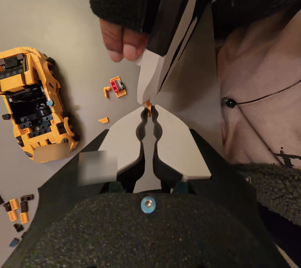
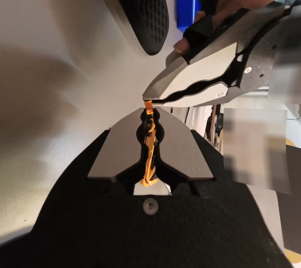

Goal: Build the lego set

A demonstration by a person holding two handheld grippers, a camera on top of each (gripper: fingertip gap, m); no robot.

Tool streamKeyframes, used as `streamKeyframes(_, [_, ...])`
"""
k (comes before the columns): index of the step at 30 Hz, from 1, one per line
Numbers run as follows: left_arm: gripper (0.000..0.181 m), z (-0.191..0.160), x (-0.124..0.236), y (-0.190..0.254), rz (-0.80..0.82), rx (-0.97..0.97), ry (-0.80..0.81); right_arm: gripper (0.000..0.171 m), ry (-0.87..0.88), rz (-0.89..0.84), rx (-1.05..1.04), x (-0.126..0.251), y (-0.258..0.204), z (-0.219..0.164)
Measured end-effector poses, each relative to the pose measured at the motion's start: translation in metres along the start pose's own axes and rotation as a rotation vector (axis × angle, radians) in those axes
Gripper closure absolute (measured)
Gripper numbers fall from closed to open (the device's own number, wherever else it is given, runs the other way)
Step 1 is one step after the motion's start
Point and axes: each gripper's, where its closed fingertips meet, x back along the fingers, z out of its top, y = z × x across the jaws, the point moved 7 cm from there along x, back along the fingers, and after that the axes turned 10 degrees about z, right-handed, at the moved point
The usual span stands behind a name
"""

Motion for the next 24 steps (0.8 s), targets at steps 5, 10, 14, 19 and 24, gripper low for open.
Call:
streamKeyframes(5, [0.176, 0.005, -0.005, 0.002, -0.001, -0.060, -0.102, 0.164, -0.013, 0.019, 0.041, -0.002, -0.004, 0.000])
streamKeyframes(10, [0.175, 0.006, -0.005, -0.004, 0.057, -0.056, -0.011, 0.164, -0.021, -0.035, -0.006, 0.001, -0.005, -0.009])
streamKeyframes(14, [0.169, -0.001, 0.002, -0.008, 0.091, 0.039, 0.218, 0.164, 0.003, -0.136, -0.101, 0.010, -0.004, -0.017])
streamKeyframes(19, [0.175, -0.003, 0.000, -0.007, 0.068, 0.169, 0.397, 0.164, 0.037, -0.162, -0.157, 0.012, -0.009, -0.020])
streamKeyframes(24, [0.178, -0.003, -0.004, -0.010, 0.034, 0.196, 0.384, 0.164, 0.039, -0.150, -0.155, 0.011, -0.011, -0.024])
